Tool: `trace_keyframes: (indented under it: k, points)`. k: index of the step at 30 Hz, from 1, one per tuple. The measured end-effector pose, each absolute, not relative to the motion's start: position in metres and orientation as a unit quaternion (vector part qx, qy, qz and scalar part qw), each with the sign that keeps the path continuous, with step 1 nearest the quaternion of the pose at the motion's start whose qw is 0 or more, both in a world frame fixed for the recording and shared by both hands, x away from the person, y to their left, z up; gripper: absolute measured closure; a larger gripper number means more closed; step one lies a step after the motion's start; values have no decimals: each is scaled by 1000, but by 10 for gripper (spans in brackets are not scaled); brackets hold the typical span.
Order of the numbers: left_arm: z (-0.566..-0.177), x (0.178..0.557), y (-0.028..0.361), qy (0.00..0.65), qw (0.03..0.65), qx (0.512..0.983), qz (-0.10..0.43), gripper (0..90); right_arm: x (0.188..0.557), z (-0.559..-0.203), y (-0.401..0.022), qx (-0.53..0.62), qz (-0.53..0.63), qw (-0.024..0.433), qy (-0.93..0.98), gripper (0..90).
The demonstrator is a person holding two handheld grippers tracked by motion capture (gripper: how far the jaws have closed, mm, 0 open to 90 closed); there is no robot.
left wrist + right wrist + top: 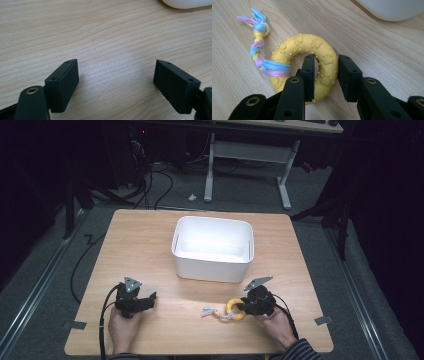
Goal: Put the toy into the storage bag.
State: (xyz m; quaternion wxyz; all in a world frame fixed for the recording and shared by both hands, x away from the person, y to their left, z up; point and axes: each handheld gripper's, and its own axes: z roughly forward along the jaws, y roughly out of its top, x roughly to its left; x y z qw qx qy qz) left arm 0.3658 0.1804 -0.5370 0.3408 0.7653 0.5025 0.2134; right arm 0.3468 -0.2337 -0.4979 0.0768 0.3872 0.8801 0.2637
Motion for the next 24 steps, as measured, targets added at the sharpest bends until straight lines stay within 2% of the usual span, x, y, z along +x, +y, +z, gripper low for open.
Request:
trace_keyframes:
  k: [24]
  points:
    - [-537,366,180,502,341,765,213,209,338,-475,-264,396,293,82,866,692]
